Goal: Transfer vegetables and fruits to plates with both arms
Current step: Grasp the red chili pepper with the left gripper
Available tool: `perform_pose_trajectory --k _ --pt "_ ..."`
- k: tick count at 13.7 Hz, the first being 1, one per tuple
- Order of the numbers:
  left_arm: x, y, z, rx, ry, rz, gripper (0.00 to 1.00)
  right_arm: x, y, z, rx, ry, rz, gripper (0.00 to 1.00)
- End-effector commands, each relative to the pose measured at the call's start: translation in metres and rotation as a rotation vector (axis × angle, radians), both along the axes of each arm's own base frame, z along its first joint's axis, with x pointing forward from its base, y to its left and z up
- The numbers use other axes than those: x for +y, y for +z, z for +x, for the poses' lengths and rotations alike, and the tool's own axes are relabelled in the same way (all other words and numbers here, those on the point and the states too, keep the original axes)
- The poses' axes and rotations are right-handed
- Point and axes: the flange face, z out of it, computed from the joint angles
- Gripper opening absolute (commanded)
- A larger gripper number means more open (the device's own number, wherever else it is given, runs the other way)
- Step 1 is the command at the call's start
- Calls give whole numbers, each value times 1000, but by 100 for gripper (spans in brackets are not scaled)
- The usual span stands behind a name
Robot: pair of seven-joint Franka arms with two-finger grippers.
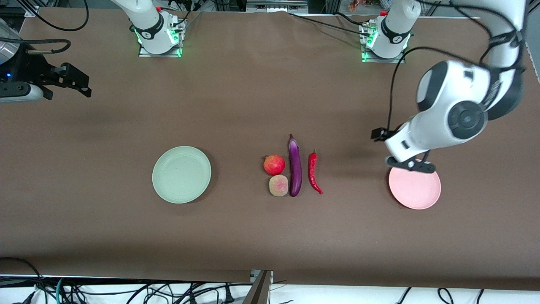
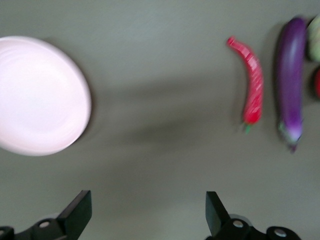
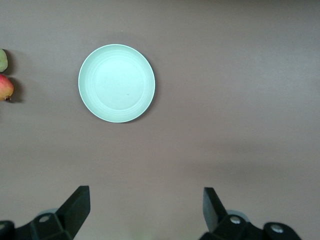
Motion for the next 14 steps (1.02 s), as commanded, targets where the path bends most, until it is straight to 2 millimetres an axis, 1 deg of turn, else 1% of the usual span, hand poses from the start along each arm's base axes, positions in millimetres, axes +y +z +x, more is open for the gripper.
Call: perform_pose_trajectory --k 1,2,3,4,6,7,9,10,12,14 --pt "-32 -37 23 -42 60 -81 100 3 7 -1 -15 -2 18 100" --pt "-53 -61 25 -58 60 -105 100 5 7 -1 -18 1 18 100" --pt "-80 -80 23 -94 42 -119 100 5 8 0 -25 1 17 100" --pt "-95 -97 22 -115 42 -118 100 5 8 0 -26 1 17 100" --pt "-135 -121 8 -127 50 -90 100 5 8 0 -28 1 18 100" --pt "-144 -134 2 -124 45 -81 100 5 8 0 -28 1 18 100" --pt "-150 -152 -3 -112 31 -65 100 6 8 0 -31 2 19 100" --pt "-149 -157 -3 -125 20 -50 100 6 8 0 -34 2 20 100" --pt "-152 -179 -11 -103 27 -30 100 7 9 1 -37 3 18 100" --pt "-159 -188 -15 -108 20 -28 100 7 9 1 -41 3 19 100"
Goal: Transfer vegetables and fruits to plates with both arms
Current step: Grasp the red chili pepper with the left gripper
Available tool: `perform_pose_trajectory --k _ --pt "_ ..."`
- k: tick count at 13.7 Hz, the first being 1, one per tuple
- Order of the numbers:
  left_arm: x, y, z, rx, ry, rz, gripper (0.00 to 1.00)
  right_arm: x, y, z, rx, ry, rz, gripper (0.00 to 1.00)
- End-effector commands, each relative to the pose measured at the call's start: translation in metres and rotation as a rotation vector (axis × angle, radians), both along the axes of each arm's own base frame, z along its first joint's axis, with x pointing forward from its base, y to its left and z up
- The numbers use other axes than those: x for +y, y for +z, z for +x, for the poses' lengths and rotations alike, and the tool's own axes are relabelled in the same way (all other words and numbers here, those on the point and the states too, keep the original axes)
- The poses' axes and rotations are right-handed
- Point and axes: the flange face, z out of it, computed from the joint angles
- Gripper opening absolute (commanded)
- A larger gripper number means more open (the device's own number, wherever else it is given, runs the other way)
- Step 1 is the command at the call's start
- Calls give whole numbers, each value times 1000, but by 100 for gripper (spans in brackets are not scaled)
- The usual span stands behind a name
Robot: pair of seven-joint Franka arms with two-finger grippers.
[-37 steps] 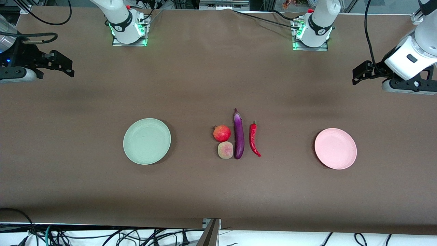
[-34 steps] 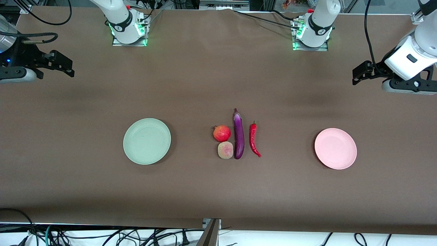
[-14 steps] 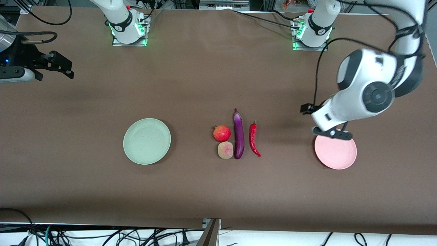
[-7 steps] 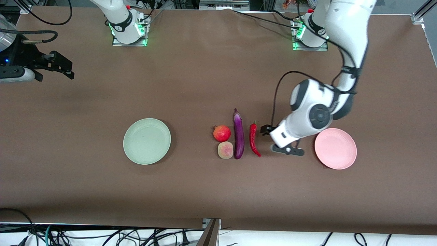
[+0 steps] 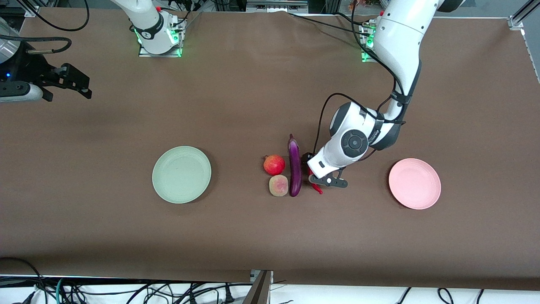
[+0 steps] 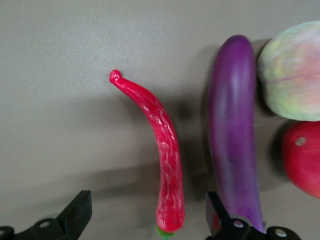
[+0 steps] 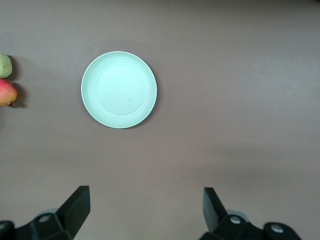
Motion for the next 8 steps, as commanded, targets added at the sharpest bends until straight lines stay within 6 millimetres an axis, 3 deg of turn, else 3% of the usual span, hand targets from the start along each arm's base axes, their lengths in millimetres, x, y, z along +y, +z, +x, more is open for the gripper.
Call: perform_pose_trajectory --k 1,4,6,8 --pt "-8 -11 -3 -17 -1 26 100 3 7 0 -23 -1 17 100" --pt "-8 -23 -3 -21 -11 29 95 3 7 0 -29 -1 19 100" --pt "-10 -25 -4 -19 -16 28 58 3 7 0 -29 -1 19 100" --pt "-20 -26 -10 -17 -17 31 15 8 10 3 -63 13 22 100"
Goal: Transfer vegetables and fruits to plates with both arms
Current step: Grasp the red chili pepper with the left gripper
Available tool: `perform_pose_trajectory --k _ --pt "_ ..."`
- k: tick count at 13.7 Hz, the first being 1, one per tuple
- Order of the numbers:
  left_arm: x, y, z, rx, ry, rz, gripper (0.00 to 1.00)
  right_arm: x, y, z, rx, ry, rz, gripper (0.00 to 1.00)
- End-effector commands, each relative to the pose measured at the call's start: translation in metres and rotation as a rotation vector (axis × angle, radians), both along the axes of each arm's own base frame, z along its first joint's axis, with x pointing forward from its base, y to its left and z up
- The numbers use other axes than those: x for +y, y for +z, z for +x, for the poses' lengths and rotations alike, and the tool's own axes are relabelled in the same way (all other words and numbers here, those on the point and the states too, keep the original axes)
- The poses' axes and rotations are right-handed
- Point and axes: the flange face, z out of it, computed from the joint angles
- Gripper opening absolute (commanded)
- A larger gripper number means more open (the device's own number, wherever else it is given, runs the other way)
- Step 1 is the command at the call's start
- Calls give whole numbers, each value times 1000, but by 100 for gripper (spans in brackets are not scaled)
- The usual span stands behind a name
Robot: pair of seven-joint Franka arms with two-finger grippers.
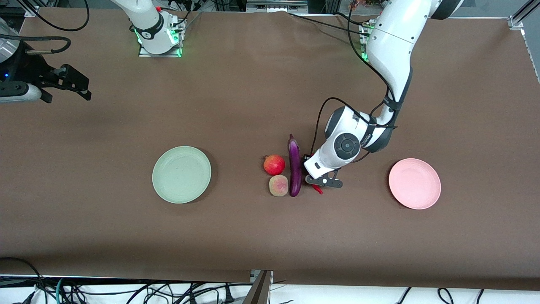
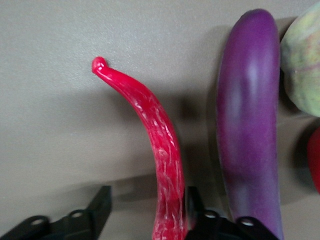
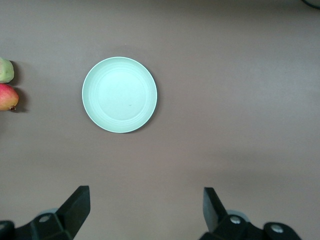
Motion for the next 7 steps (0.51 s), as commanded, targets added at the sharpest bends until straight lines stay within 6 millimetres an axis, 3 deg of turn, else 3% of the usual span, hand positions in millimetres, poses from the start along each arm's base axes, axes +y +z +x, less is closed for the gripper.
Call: perform_pose_trajectory --k 1,3,4,5,7 --pt "-11 0 -3 -19 -1 21 4 13 10 2 -58 23 22 100" --pt "-8 6 -1 -19 7 22 0 21 -2 8 -40 29 19 100" --pt "3 28 8 -33 25 18 0 22 -6 11 -35 47 14 100" --pt "27 56 20 -34 50 16 0 22 -8 11 -30 47 10 100" --pt "75 93 37 -12 107 23 0 21 -9 8 -11 34 15 100"
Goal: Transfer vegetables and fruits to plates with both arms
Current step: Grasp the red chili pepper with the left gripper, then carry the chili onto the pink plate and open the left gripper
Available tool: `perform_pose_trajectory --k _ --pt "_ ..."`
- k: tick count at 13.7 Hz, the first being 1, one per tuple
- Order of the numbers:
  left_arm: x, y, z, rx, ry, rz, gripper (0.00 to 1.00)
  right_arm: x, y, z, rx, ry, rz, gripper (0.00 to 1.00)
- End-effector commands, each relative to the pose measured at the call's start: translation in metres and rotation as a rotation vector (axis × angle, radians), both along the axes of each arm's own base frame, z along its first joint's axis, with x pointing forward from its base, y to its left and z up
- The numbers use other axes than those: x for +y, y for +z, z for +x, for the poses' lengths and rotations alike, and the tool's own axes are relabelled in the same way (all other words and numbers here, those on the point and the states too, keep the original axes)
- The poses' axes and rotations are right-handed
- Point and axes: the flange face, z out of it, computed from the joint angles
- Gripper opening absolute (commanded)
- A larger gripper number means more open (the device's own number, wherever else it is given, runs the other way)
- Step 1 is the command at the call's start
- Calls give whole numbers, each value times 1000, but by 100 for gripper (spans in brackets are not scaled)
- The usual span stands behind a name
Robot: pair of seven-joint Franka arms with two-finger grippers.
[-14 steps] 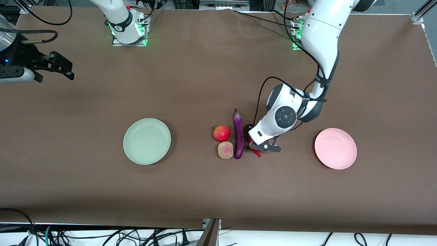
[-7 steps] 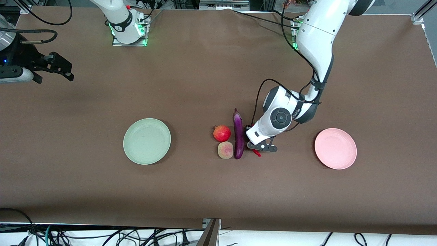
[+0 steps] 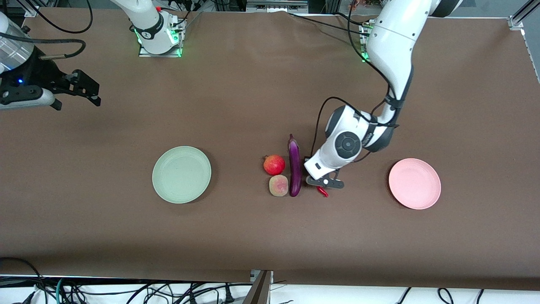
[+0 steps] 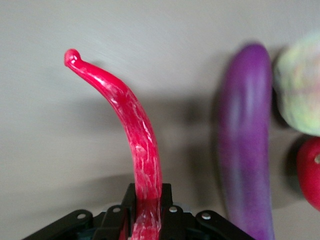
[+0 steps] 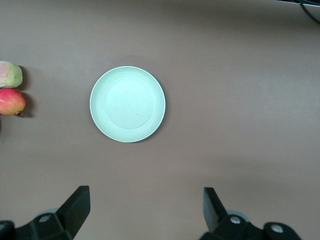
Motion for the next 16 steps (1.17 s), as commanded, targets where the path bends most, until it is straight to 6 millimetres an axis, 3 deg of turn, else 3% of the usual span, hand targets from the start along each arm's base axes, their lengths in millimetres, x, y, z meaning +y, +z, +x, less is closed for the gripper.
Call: perform_pose_trajectory --k 1,3,4,5,7,8,9,10,12,13,14,15,16 --pt "74 64 20 14 37 43 0 -6 6 -6 23 -11 7 100" --pt "144 76 31 58 10 119 0 -9 11 -10 21 -9 1 100" --pt "167 74 33 71 -1 120 0 -10 8 -9 31 1 -2 100" --pt "186 69 35 79 1 136 0 -4 12 -14 39 2 1 100" --pt "267 45 44 95 -35 214 0 0 3 -13 70 16 -2 100" --pt "296 39 48 83 -85 217 3 8 -7 -11 90 25 -5 100" --pt "317 32 52 64 -106 209 5 23 -17 -8 107 52 -11 100" --pt "323 25 52 58 -117 206 6 36 -31 -4 132 72 -19 100" --pt "327 5 48 88 -109 196 8 43 -43 -1 159 87 -27 100" --pt "328 0 47 96 -110 195 15 50 -48 0 170 86 -21 100" --pt "328 0 48 96 -117 194 65 64 -54 0 177 92 -16 100" --pt "327 0 47 99 -123 193 100 89 -66 0 193 93 -5 100" --pt "322 1 48 99 -130 193 100 109 -74 -1 205 40 22 100"
